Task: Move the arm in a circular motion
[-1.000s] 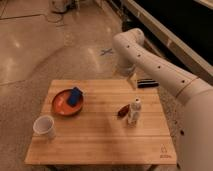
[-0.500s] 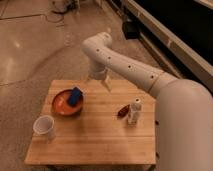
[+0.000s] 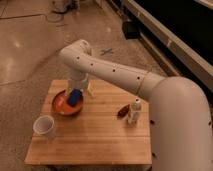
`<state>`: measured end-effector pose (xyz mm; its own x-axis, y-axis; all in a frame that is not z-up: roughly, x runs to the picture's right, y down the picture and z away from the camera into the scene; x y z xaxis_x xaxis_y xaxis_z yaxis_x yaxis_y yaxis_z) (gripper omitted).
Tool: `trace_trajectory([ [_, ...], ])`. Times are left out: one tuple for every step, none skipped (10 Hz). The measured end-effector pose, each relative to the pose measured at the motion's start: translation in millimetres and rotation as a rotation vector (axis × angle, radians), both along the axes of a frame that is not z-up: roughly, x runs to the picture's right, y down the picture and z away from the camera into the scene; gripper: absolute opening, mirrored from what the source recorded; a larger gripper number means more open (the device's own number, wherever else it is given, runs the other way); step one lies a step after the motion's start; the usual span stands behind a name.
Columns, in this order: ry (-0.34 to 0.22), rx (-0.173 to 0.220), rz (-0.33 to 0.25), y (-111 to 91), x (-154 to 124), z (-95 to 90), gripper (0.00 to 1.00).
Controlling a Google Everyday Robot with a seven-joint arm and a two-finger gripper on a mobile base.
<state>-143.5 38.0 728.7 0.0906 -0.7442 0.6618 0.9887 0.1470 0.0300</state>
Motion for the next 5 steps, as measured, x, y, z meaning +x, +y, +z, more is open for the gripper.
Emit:
trace_trajectory([
  [-0.029,-0.005,-0.017,13.2,-3.8,-12.7,0.80],
  [-0.045,-0.012,-0.026,23.3,-4.6,-20.7,0.80],
  [-0.058,-0.025,-0.031,34.5,-3.8,-28.9,0.80],
  [-0.060,-0.031,-0.031,40.1,-1.7,-32.6,0.80],
  [-0.060,-0.031,-0.030,40.1,-1.8,-32.9,0.80],
])
